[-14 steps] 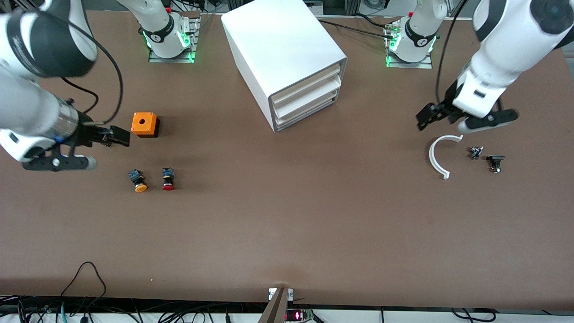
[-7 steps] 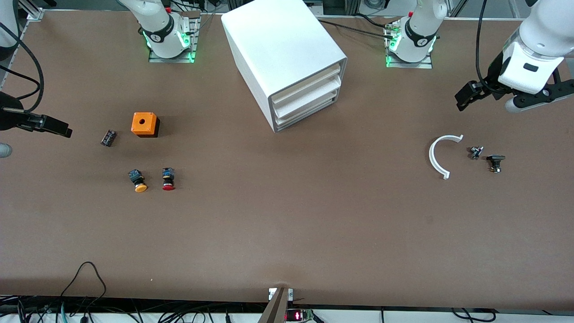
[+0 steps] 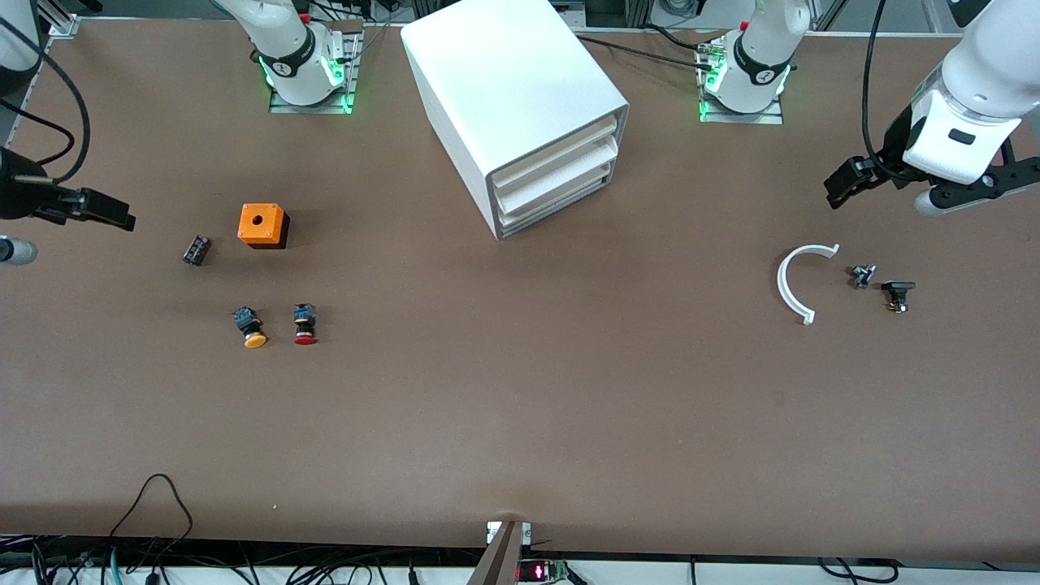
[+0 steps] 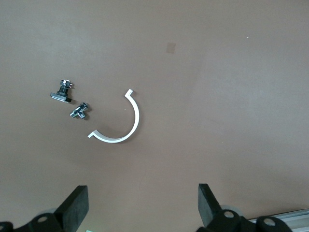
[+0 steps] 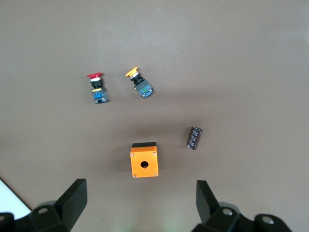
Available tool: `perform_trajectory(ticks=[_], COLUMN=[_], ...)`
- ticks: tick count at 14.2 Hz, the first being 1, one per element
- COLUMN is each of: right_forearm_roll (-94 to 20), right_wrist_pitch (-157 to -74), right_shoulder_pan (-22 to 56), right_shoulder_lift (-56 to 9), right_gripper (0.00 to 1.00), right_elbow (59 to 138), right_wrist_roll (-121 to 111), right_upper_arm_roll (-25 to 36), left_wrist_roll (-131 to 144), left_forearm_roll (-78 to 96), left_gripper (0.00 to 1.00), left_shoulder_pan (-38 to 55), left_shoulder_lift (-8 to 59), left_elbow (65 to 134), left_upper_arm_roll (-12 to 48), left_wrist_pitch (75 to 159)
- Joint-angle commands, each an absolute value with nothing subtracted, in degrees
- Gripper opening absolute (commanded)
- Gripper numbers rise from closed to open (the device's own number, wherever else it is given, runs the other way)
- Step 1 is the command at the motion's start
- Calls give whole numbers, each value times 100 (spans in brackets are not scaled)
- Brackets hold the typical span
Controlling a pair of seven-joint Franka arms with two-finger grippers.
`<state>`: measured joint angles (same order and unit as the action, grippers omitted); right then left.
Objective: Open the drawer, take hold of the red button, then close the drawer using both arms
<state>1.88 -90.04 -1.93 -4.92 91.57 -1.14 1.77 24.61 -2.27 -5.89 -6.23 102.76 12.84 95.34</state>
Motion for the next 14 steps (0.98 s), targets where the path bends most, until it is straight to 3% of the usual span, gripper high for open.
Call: perform_trajectory(ticks=[1,14], right_forearm_roll=[220,141], right_wrist_pitch=[-9281,-9492], right_shoulder_pan=[-193,-193], right_shoulder_lift=[35,53], right_gripper=[100,100], right_elbow=[9809,9844], right_wrist_roll=[-352,-132], right_upper_arm_roll=[220,220], left_wrist_roll=[2408,1450], left_forearm_roll=[-255,167], left_gripper=[100,100], left_shoulder_pan=[-606,-1389], left_shoulder_lift=[-536,-299], left_elbow=[10081,9967], left_upper_arm_roll=[1292,1345], left_wrist_pitch=[9396,9431])
